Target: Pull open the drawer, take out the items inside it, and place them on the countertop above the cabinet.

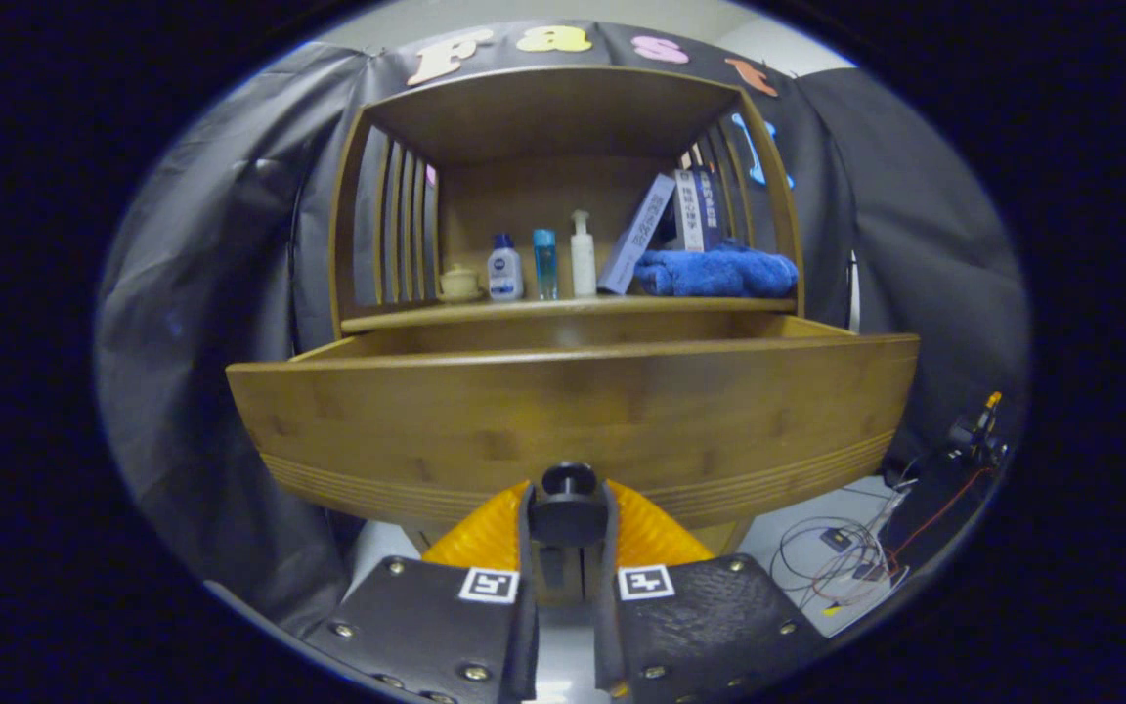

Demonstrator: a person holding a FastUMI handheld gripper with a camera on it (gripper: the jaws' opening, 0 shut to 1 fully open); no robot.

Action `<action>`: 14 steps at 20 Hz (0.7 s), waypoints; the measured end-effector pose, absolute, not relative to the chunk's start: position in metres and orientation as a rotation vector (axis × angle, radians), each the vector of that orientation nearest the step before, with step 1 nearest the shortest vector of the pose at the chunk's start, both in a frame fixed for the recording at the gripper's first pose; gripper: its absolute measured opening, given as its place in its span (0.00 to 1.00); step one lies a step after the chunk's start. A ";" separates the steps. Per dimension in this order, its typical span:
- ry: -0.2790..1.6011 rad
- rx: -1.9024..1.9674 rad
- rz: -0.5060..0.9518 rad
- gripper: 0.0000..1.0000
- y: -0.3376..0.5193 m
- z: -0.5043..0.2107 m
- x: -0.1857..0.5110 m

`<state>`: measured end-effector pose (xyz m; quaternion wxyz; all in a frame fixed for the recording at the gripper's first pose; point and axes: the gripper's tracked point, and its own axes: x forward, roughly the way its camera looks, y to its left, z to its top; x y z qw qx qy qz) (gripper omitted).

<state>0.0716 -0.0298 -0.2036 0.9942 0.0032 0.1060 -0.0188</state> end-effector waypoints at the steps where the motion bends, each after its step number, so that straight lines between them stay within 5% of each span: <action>1: 0.209 0.016 -0.029 0.23 -0.027 -0.207 0.065; 14: 0.251 -0.003 0.027 0.23 -0.020 -0.224 0.004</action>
